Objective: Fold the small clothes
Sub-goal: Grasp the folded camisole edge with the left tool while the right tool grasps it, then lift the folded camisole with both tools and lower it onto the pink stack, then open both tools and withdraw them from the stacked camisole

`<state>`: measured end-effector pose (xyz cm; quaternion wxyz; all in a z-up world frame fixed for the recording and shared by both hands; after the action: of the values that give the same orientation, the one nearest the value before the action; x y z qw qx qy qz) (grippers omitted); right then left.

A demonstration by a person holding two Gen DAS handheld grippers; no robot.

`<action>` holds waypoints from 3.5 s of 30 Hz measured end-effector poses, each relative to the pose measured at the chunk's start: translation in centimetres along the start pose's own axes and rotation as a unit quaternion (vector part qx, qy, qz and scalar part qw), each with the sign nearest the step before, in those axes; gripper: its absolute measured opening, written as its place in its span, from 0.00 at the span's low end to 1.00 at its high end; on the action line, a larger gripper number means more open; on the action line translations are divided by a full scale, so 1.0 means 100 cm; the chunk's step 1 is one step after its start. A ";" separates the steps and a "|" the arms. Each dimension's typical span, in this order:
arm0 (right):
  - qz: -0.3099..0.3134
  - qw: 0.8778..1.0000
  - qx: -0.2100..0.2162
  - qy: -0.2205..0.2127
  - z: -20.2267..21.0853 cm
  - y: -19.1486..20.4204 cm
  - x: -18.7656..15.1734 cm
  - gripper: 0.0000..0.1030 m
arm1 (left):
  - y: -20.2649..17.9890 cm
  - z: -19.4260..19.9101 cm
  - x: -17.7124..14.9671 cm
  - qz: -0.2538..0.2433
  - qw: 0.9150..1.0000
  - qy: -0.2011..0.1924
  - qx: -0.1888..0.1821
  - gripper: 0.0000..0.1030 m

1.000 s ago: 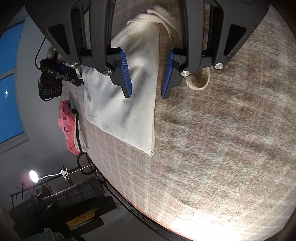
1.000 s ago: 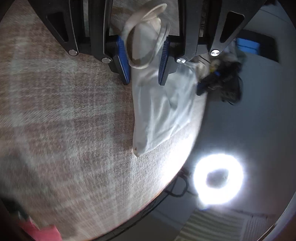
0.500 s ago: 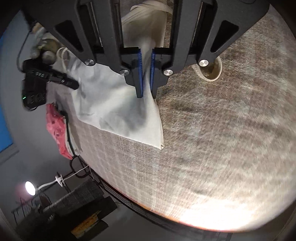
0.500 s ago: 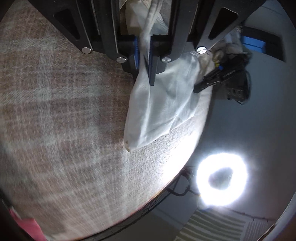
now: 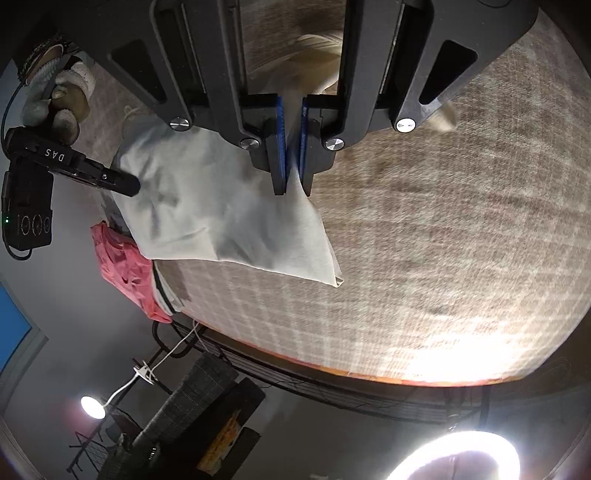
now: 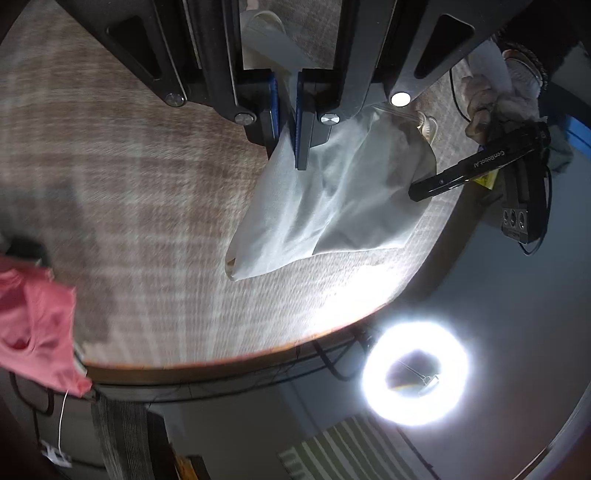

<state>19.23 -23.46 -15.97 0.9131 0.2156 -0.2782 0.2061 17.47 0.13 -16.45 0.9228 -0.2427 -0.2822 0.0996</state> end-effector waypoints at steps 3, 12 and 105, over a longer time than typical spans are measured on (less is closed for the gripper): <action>0.015 1.000 -0.019 -0.007 0.018 -0.003 0.005 0.04 | -0.026 0.000 0.004 -0.014 1.000 -0.007 -0.007 0.04; 0.021 0.997 -0.067 -0.032 0.074 -0.047 0.015 0.04 | -0.108 -0.028 0.014 -0.064 0.997 -0.008 -0.041 0.04; 0.016 0.952 -0.277 -0.133 0.237 -0.006 0.030 0.30 | -0.220 0.091 0.009 -0.203 0.971 -0.128 -0.010 0.05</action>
<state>11.89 -35.22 3.53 0.8880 -0.0243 -0.4470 0.1048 14.05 -14.97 1.66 0.8774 -0.1752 -0.4421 -0.0626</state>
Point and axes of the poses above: each gripper's, at about its wrist camera, not at the fingertips, and z roughly against the way its jaws point, y to its left, x to its top, the point moved 6 cm from there along -z, roughly the way its jaws point, and after that the axes turned 10 degrees about z, right-handed, at the moved point
